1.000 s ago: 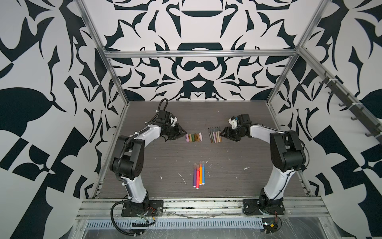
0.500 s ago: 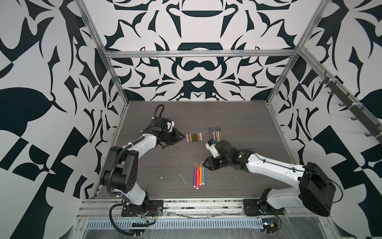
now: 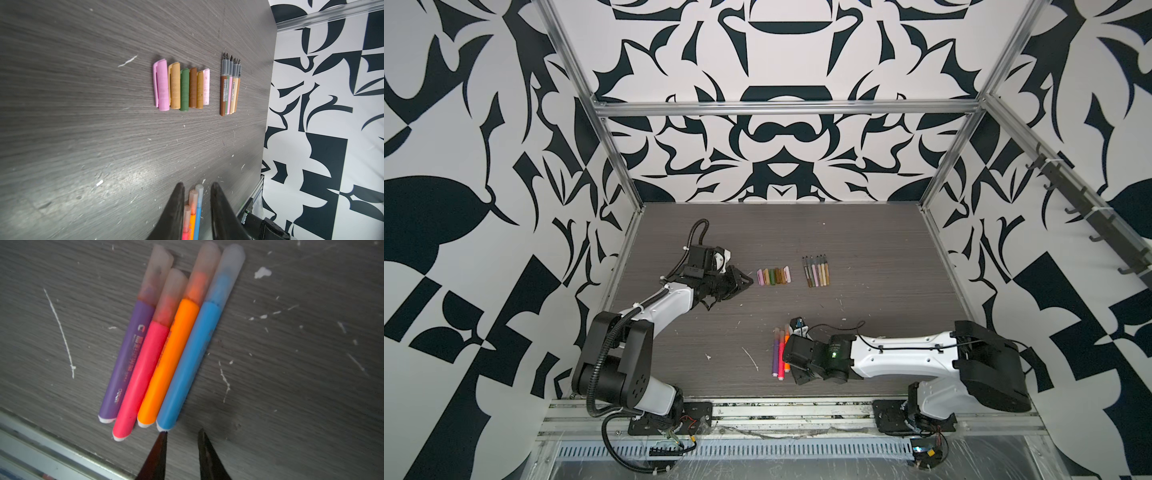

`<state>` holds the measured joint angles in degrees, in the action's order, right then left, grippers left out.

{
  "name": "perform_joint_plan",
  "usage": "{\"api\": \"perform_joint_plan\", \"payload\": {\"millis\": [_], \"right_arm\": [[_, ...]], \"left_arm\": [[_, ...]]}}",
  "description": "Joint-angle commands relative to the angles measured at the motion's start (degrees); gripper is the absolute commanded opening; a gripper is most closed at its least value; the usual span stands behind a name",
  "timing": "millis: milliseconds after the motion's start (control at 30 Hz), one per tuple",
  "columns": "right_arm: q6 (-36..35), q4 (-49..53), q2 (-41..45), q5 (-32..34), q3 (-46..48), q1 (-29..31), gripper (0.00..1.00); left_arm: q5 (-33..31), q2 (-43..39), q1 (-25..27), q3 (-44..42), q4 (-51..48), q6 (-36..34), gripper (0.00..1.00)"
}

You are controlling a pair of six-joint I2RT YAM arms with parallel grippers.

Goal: Open the pen caps
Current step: 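Lower the right gripper and close it on the blue felt marker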

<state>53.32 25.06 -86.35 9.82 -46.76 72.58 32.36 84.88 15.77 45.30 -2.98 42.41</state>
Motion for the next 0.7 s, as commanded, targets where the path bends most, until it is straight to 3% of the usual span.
{"api": "perform_joint_plan", "payload": {"millis": [0,667], "right_arm": [[-0.15,2.46,-0.50,3.26,-3.87,-0.07,0.30],[-0.24,2.77,-7.06,-1.07,-5.30,-3.40,0.27]], "left_arm": [[0.60,-1.88,-0.13,-0.91,0.80,0.14,0.27],[0.77,-2.34,-0.25,0.86,-2.57,-1.98,0.27]]}}
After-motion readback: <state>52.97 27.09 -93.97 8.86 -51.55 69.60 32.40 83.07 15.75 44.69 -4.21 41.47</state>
